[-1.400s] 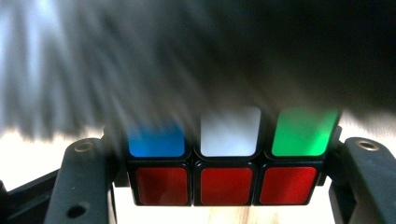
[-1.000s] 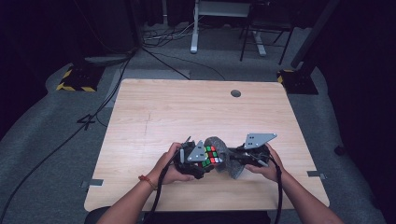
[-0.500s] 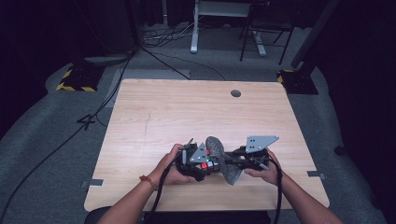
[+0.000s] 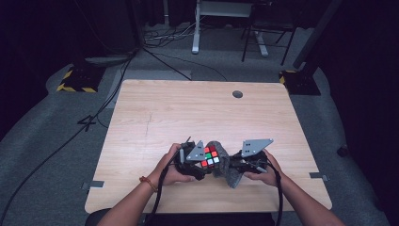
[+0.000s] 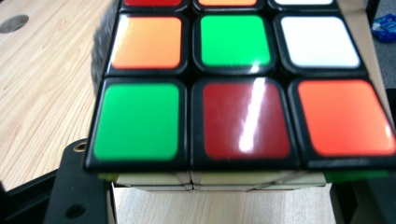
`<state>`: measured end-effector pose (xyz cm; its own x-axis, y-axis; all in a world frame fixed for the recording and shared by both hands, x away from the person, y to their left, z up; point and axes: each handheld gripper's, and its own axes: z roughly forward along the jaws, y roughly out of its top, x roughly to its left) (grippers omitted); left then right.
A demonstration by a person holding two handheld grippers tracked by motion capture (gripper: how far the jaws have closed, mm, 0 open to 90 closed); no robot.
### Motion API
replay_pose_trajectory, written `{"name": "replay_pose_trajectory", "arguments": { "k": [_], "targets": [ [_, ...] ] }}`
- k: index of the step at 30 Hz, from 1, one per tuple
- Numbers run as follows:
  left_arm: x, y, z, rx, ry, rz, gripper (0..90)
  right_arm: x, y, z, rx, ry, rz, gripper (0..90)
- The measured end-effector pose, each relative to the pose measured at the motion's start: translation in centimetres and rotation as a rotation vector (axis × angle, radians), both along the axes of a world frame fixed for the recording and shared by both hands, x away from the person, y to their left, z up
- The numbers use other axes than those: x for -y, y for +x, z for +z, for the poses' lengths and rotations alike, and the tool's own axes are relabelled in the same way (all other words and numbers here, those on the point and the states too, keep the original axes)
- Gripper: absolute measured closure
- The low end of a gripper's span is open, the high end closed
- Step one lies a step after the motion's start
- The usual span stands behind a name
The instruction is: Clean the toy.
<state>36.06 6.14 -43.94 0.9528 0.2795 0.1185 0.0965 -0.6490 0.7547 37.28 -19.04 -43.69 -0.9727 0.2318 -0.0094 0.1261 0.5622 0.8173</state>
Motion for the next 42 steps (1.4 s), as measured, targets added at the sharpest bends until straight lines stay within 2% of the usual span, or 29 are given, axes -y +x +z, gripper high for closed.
{"name": "replay_pose_trajectory", "arguments": {
  "k": [3,6,10,13,17,21,23,25,31,33,35,37,39,42],
  "targets": [
    [0.1,0.0,-0.2,-0.008,0.014,0.001,33.2,0.2,-0.3,0.4,0.005,0.025,0.007,78.6],
    [0.2,0.0,-0.4,-0.014,0.035,-0.004,33.2,0.1,-0.7,1.0,0.043,0.034,0.007,78.6],
    [0.4,-0.2,-0.7,-0.021,0.054,-0.016,33.4,0.0,-0.8,1.4,0.064,0.072,-0.011,78.6],
    [0.5,-0.4,-0.6,-0.018,0.039,-0.036,33.5,0.0,-0.7,1.3,0.07,0.063,-0.038,78.6],
    [0.6,-0.7,-0.1,-0.001,0.014,-0.048,33.5,-0.3,-0.3,0.9,0.068,0.02,-0.065,78.8],
    [0.1,-0.7,0.3,0.009,-0.006,-0.036,33.5,-0.6,-0.1,0.1,0.04,-0.029,-0.043,78.8],
    [-0.2,-0.6,0.6,0.009,-0.021,-0.02,33.5,-0.9,-0.3,-0.2,0.041,-0.059,-0.02,78.7],
    [-0.5,-0.4,0.8,0.014,-0.035,-0.014,33.5,-0.9,-0.4,-0.2,0.029,-0.059,-0.004,78.7],
    [-1.0,0.3,0.5,-0.003,-0.022,0.017,33.6,-0.7,-0.8,0.4,0.027,-0.04,0.027,78.7],
    [-0.9,0.5,0.1,-0.004,0.006,0.032,33.6,-0.5,-1.0,0.8,0.022,-0.012,0.041,78.7],
    [-0.8,0.5,-0.2,-0.027,-0.002,0.022,33.6,-0.4,-1.2,1.2,0.029,0.012,0.039,78.6],
    [-0.5,0.3,-0.2,-0.028,-0.001,0.004,33.6,-0.3,-1.3,1.5,0.051,0.02,0.032,78.6],
    [-0.3,0.1,-0.2,-0.038,-0.003,-0.013,33.6,-0.1,-1.3,1.7,0.057,0.052,0.008,78.5],
    [0.3,-0.4,-0.3,-0.035,0.017,-0.042,33.6,0.2,-1.1,1.9,0.069,0.085,-0.02,78.4]
  ]
}}
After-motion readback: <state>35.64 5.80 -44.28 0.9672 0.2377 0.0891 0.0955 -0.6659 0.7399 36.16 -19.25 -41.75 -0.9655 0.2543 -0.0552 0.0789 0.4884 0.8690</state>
